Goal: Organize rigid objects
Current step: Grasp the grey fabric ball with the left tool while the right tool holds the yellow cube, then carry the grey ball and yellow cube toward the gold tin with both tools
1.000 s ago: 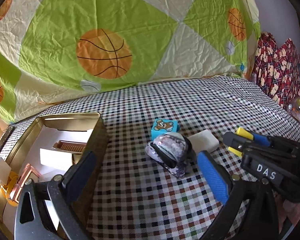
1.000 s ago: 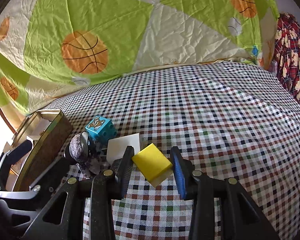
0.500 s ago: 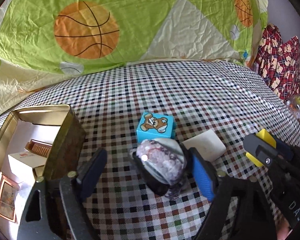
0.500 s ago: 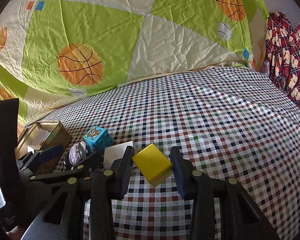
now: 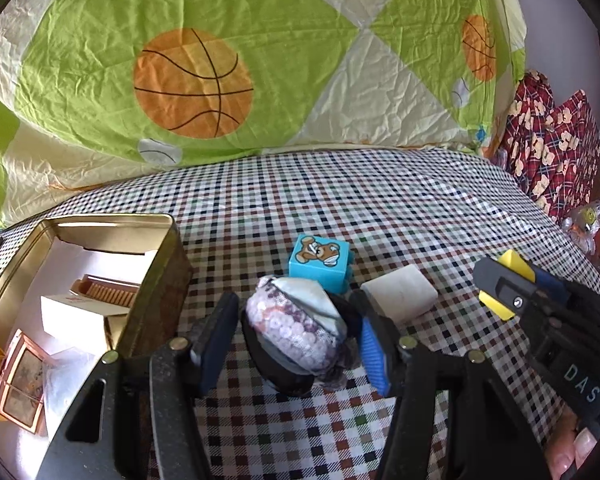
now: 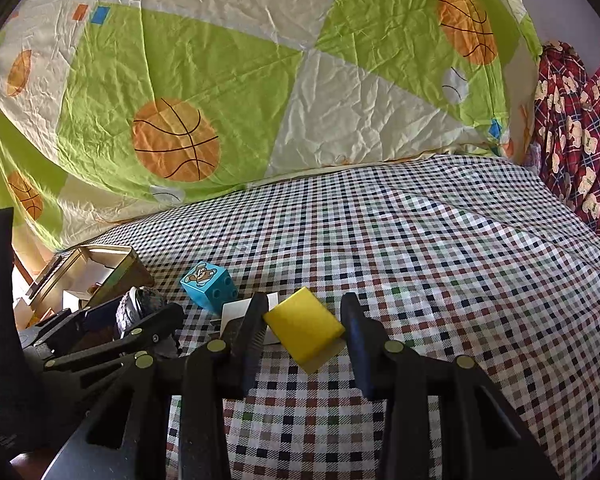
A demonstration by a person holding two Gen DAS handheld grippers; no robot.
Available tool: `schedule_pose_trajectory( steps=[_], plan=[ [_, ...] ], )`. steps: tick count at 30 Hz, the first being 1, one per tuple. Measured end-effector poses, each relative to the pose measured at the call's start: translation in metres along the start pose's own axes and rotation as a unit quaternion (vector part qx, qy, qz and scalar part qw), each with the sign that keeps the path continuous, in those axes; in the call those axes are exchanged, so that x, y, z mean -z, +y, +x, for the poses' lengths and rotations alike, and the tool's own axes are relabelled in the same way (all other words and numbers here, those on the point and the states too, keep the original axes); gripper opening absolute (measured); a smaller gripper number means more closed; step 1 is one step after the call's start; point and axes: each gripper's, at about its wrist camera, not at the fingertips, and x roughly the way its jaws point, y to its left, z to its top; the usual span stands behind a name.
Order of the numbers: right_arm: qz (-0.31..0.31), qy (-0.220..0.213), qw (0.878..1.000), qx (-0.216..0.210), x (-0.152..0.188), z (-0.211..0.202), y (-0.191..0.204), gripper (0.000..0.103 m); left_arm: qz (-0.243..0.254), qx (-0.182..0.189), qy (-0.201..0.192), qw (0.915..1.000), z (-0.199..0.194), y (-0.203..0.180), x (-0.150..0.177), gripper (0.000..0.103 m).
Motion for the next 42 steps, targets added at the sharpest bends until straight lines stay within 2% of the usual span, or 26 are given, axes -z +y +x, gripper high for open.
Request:
schedule_pose_trajectory(
  steps=[6, 11, 24, 34, 42],
  plan=[
    [-0.005, -0.024, 1.000, -0.015, 0.001, -0.010, 0.001, 0.040, 0.001, -0.018, -0.051, 0.9985, -0.023, 0.003, 0.004, 0.057],
    [-0.023, -0.041, 0.999, -0.007, 0.001, -0.017, 0.009, 0.040, 0.009, -0.032, -0.085, 0.9958, -0.038, 0.001, 0.008, 0.057],
    [-0.047, -0.084, 0.995, 0.001, 0.005, -0.032, 0.017, 0.040, -0.011, -0.029, -0.105, 0.9940, -0.053, 0.014, 0.016, 0.057],
    [-0.066, -0.119, 0.991, -0.015, 0.009, -0.045, 0.024, 0.040, -0.010, -0.032, -0.125, 0.9916, -0.064, 0.016, 0.023, 0.057],
    [-0.082, -0.131, 0.988, -0.023, 0.012, -0.050, 0.030, 0.040, -0.004, -0.033, -0.134, 0.9904, -0.072, 0.017, 0.027, 0.057]
  ],
)
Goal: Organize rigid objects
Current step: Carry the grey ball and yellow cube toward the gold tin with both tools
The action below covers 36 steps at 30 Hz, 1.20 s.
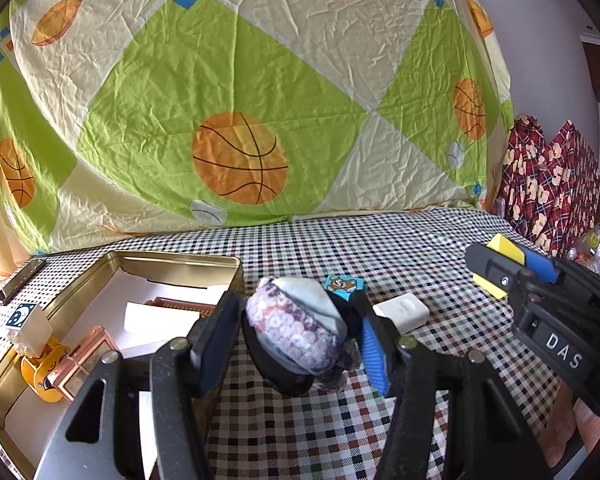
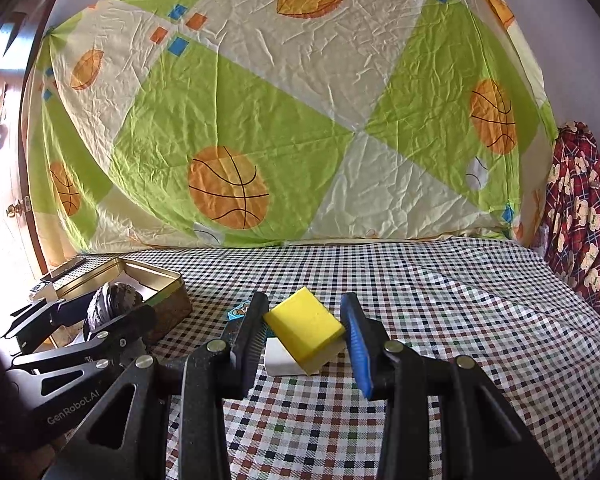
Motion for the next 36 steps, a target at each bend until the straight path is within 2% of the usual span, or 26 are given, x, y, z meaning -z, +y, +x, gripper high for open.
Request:
schedule_pose_trajectory(
  steps=[11, 20, 36],
  plan=[
    [-0.025, -0.018, 0.999, -0.020, 0.001, -0.007, 0.010, 0.040, -0.009, -0.012, -0.020, 0.9997, -0.015, 0.010, 0.004, 0.057],
    [-0.043, -0.023, 0.997, -0.061, 0.003, -0.011, 0.021, 0.040, -0.009, -0.011, -0.034, 0.9993, -0.026, 0.014, 0.007, 0.057],
    [-0.050, -0.019, 0.995, -0.081, 0.005, -0.013, 0.029, 0.040, -0.020, -0.021, -0.056, 0.9980, -0.041, 0.021, 0.010, 0.057]
  ],
)
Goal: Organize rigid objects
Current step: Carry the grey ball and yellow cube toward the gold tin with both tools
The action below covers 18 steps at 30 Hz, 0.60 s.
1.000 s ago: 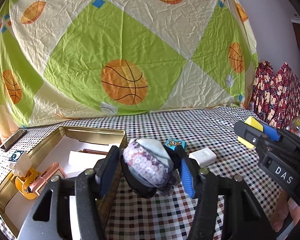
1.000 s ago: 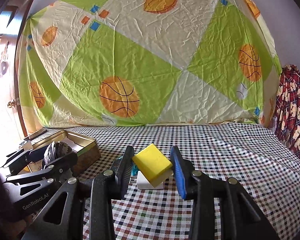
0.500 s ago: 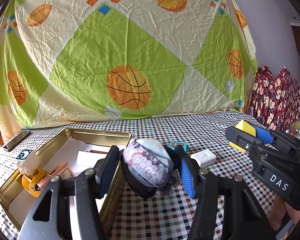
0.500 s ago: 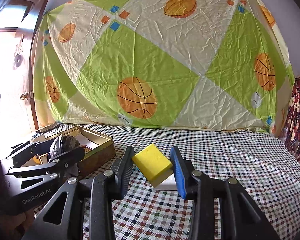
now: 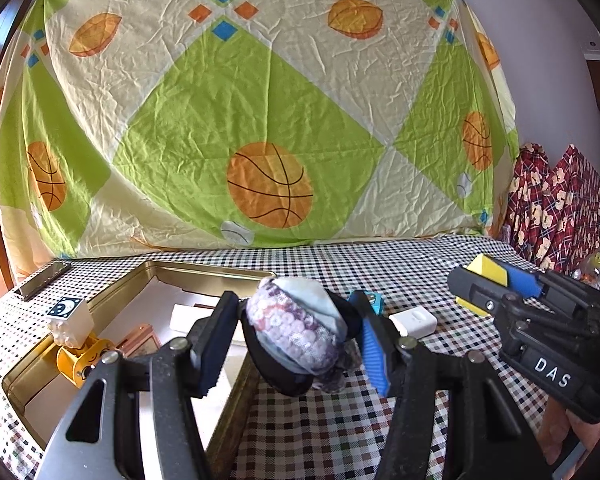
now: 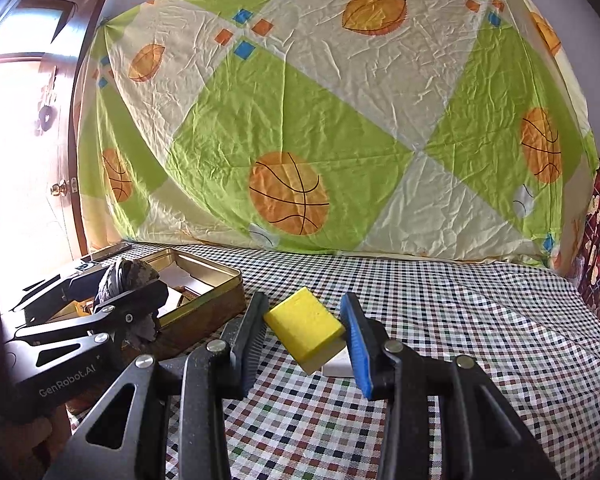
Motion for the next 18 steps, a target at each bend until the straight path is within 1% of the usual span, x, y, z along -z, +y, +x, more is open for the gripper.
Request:
schedule_pose_trajectory(
  steps=[7, 12, 14, 16, 18],
  plan=[
    [-0.003, 0.004, 1.000, -0.017, 0.000, 0.000, 0.006, 0.040, -0.002, 0.001, -0.005, 1.0000, -0.003, 0.003, 0.001, 0.057],
    [0.015, 0.013, 0.999, -0.026, 0.002, 0.001, 0.004, 0.040, -0.006, 0.000, -0.008, 1.0000, -0.006, 0.004, 0.000, 0.057],
    [0.021, 0.022, 0.999, -0.021, 0.003, 0.001, 0.007, 0.040, -0.007, -0.001, -0.009, 0.9999, -0.007, 0.005, 0.001, 0.057],
    [0.014, 0.024, 0.999, -0.017, 0.004, -0.001, 0.013, 0.040, -0.007, -0.002, -0.011, 0.9999, -0.008, 0.004, 0.001, 0.057],
    [0.006, 0.025, 1.000, -0.002, 0.005, -0.002, 0.019, 0.040, -0.009, -0.005, -0.013, 0.9999, -0.009, 0.006, 0.001, 0.057]
  ],
)
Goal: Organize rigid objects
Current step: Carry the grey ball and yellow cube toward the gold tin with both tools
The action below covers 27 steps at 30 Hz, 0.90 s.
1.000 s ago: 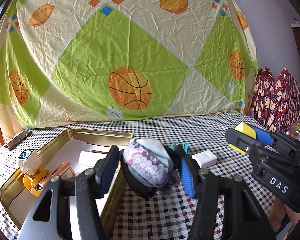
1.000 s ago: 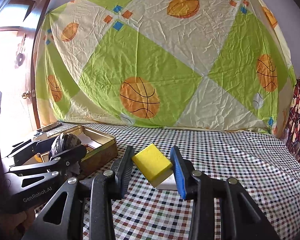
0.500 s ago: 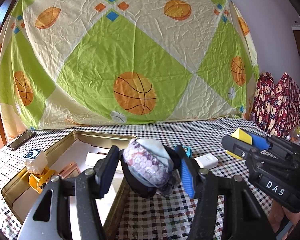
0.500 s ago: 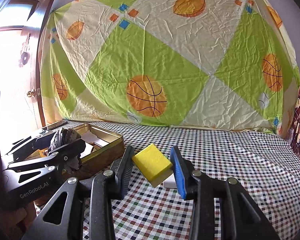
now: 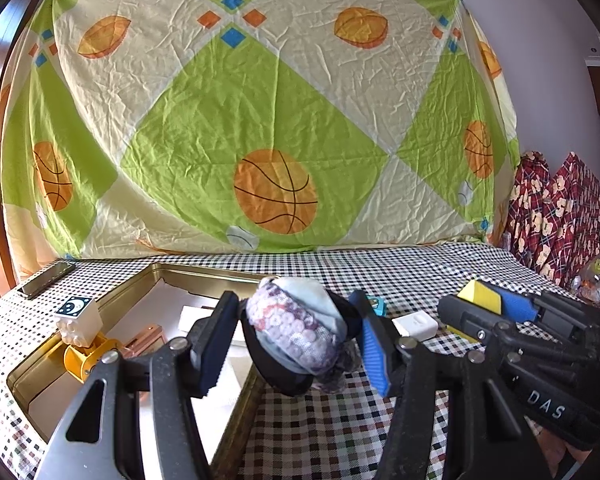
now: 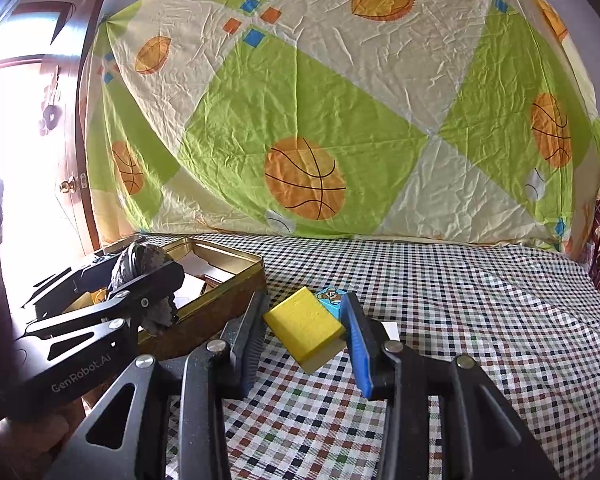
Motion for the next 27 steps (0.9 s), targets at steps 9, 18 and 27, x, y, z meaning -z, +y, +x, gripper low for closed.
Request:
schedule_pose_trajectory(
  steps=[9, 18, 27],
  plan=[
    [0.030, 0.007, 0.999, 0.011, 0.003, -0.003, -0.003, 0.040, -0.012, -0.003, -0.004, 0.9999, -0.004, 0.008, 0.001, 0.057],
    [0.029, -0.002, 1.000, 0.004, 0.003, -0.008, 0.002, 0.040, -0.023, -0.006, -0.009, 0.9997, -0.009, 0.016, 0.001, 0.057],
    [0.035, 0.001, 0.999, -0.010, 0.003, -0.005, 0.007, 0.040, -0.022, -0.006, -0.008, 0.9997, -0.011, 0.018, 0.001, 0.057]
  ],
)
